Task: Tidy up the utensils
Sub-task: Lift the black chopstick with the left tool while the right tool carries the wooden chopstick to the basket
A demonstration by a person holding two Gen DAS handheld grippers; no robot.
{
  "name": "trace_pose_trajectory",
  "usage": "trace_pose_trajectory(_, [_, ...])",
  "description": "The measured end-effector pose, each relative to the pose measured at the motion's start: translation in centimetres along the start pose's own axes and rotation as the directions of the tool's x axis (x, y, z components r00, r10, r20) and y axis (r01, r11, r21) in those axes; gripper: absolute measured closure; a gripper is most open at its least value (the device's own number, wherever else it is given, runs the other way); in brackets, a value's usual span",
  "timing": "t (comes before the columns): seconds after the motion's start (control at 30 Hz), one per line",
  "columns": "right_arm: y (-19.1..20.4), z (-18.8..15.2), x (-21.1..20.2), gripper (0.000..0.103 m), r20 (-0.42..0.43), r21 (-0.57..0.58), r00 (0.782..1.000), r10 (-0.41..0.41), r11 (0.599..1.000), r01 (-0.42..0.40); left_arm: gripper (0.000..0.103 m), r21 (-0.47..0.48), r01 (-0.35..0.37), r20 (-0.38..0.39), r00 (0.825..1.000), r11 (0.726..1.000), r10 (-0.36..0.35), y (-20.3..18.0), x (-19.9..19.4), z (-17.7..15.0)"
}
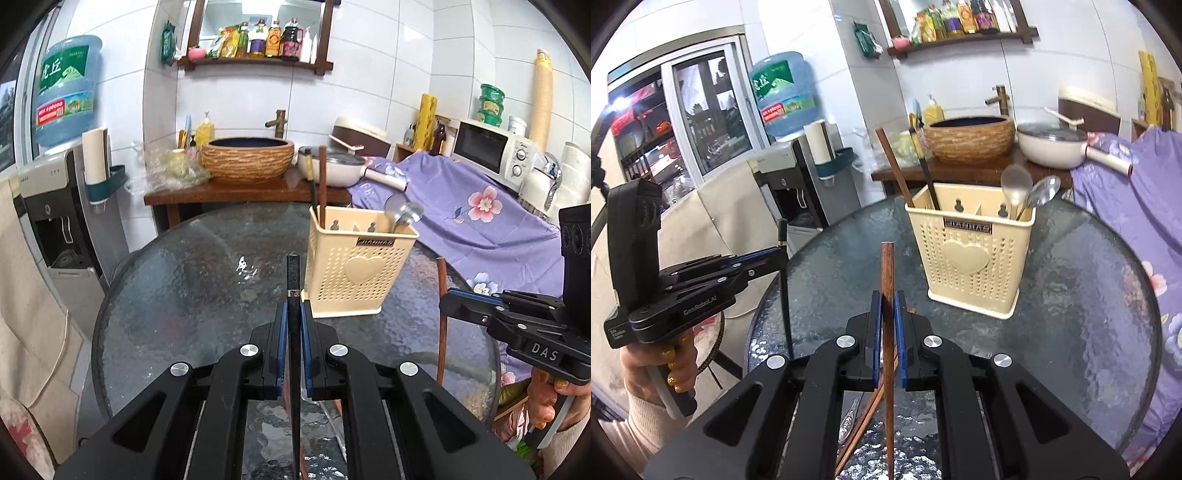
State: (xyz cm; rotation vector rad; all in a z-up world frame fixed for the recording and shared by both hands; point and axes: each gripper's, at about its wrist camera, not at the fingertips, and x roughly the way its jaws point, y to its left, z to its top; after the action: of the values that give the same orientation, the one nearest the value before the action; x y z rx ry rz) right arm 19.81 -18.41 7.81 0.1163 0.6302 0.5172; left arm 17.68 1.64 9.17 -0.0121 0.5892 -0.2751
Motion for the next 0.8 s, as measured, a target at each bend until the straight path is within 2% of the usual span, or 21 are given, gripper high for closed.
trace_pose_trajectory(0.43, [0.0, 1.1, -3.6, 0.095, 0.067, -0.030, 0.998, 0.007, 1.000, -0.005, 0.096, 0.033, 0.012, 0.062, 0.998, 0.999, -0.014, -1.5, -1.8, 1.8])
trace_pose_trajectory(0.8, [0.3, 3.6, -3.8, 0.096, 0.095, -0.058, 0.995, -0.010, 0.998, 0.016, 0.096, 0.083, 0.033, 0.092, 0.995, 0.996, -0.041, -3.4, -2.0, 4.1])
